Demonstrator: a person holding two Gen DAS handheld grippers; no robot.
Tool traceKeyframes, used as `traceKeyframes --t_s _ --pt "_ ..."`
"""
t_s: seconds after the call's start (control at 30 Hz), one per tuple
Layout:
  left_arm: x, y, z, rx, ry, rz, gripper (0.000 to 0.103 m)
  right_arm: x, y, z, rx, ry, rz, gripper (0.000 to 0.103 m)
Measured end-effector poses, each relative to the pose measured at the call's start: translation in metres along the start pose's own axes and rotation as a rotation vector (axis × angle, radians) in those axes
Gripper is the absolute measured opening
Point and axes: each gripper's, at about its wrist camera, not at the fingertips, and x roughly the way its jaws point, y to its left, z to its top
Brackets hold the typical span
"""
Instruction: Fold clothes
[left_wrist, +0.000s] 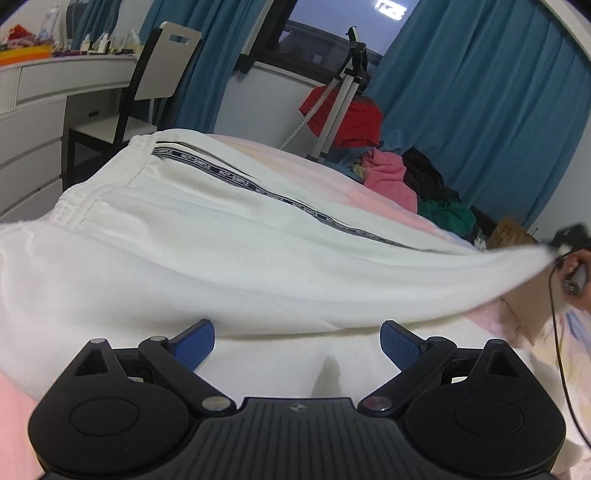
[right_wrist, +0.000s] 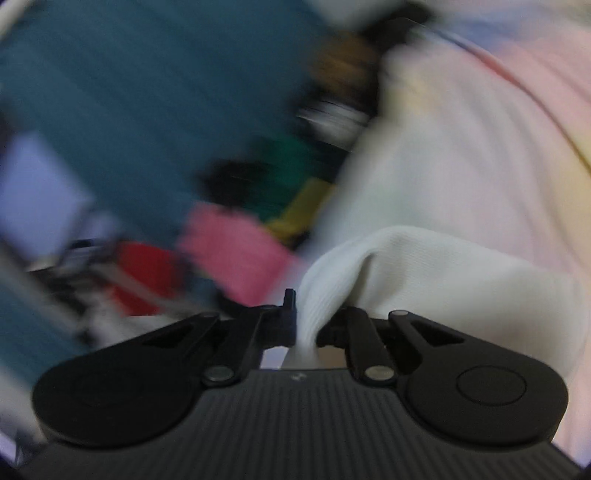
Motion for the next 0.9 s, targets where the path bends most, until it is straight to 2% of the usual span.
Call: traceKeyframes --t_s 0.03,0.13,0.27,0.37,0.5,0.57,0.6,0.63,0.7,0.77,0.83,0.9 --pt "-0.003 0.000 0.000 -0.003 -0.005 -0.003 0.097 -0.013 0.014 0.007 -0.096 -0.041 0.070 0.010" --pt "-0.013 0.001 0.000 -0.010 -0.019 -0.012 0.097 -0.049 0.008 0.003 -0.151 -0.117 0.151 0.010" --pt "-0.022 -0.003 0.000 0.005 -0.027 -0.016 0.097 -0.061 -0.057 -0.030 -0.047 -0.010 -0.023 0.010" --pt "-0.028 -0.007 -0.002 0.018 -0.038 -0.017 0.097 -0.064 -0.120 -0.065 0.084 0.098 -0.128 0.010" --pt "-0.031 -0.007 -0.002 0.010 -0.039 -0.016 0.097 -0.071 -0.182 -0.096 0.347 0.158 -0.077 0.013" --pt "-0.032 -0.006 -0.003 0.004 -0.037 -0.015 0.097 -0.070 -0.193 -0.100 0.433 0.145 -0.010 0.018" --pt "-0.033 -0.005 -0.003 0.000 -0.037 -0.015 0.097 -0.066 -0.194 -0.099 0.456 0.143 0.014 0.030" --pt "-0.032 -0.005 -0.003 0.000 -0.032 -0.016 0.097 -0.061 -0.196 -0.096 0.465 0.135 0.025 0.050" --pt "-0.030 -0.005 -0.005 0.006 -0.025 -0.011 0.097 -0.055 -0.202 -0.085 0.479 0.078 0.038 0.068" --pt "-0.025 -0.005 -0.006 0.007 -0.017 -0.002 0.097 -0.049 -0.211 -0.075 0.510 0.019 0.035 0.068" --pt "-0.020 -0.006 -0.005 0.003 -0.008 0.005 0.097 -0.040 -0.227 -0.069 0.592 -0.003 -0.007 0.068" --pt "-0.017 -0.007 -0.003 0.002 -0.012 -0.001 0.097 -0.027 -0.239 -0.062 0.634 0.034 -0.035 0.067"
